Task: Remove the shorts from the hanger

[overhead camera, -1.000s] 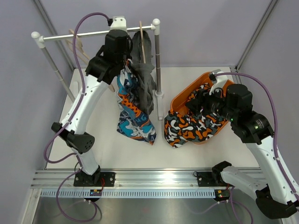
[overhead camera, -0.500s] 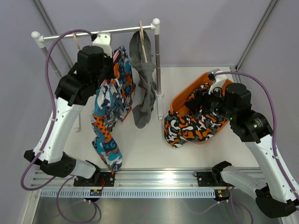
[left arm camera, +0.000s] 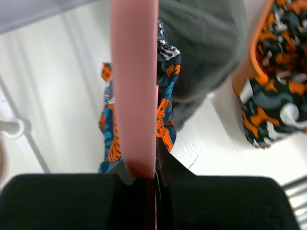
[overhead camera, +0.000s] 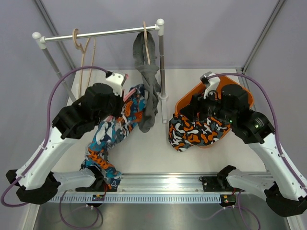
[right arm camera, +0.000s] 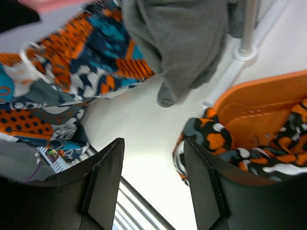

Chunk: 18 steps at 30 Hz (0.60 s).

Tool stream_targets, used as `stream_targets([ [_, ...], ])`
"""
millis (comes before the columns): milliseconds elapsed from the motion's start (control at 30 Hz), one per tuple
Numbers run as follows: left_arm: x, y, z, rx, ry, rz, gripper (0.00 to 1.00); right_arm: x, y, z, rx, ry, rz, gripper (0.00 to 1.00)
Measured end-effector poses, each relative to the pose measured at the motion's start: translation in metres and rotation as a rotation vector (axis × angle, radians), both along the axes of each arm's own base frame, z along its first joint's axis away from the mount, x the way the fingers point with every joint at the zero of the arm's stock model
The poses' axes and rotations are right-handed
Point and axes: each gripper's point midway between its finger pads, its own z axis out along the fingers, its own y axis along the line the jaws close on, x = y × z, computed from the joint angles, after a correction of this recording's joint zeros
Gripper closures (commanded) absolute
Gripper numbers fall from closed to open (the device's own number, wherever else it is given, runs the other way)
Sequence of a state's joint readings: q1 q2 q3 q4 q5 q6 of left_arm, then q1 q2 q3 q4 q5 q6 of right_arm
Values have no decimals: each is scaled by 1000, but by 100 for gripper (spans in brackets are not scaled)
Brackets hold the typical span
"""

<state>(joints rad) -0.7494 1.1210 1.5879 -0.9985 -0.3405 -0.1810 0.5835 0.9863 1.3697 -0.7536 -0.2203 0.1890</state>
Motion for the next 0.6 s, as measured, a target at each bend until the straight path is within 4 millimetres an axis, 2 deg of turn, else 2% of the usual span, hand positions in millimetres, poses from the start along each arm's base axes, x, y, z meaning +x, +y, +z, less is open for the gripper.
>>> stream_targets([
  [100, -21, -9, -20, 8, 39, -61, 100, -6, 26, 5, -8, 4, 64, 40],
  [233, -42, -12, -34, -8, 66, -118, 100, -9, 66, 3, -36, 31, 123, 40],
  [433, -66, -10, -23, -86, 46, -183, 100, -3, 125, -14, -100, 81, 125, 39],
  [600, -80, -4, -11, -150, 23, -215, 100, 11, 152, -41, -143, 143, 76, 39],
])
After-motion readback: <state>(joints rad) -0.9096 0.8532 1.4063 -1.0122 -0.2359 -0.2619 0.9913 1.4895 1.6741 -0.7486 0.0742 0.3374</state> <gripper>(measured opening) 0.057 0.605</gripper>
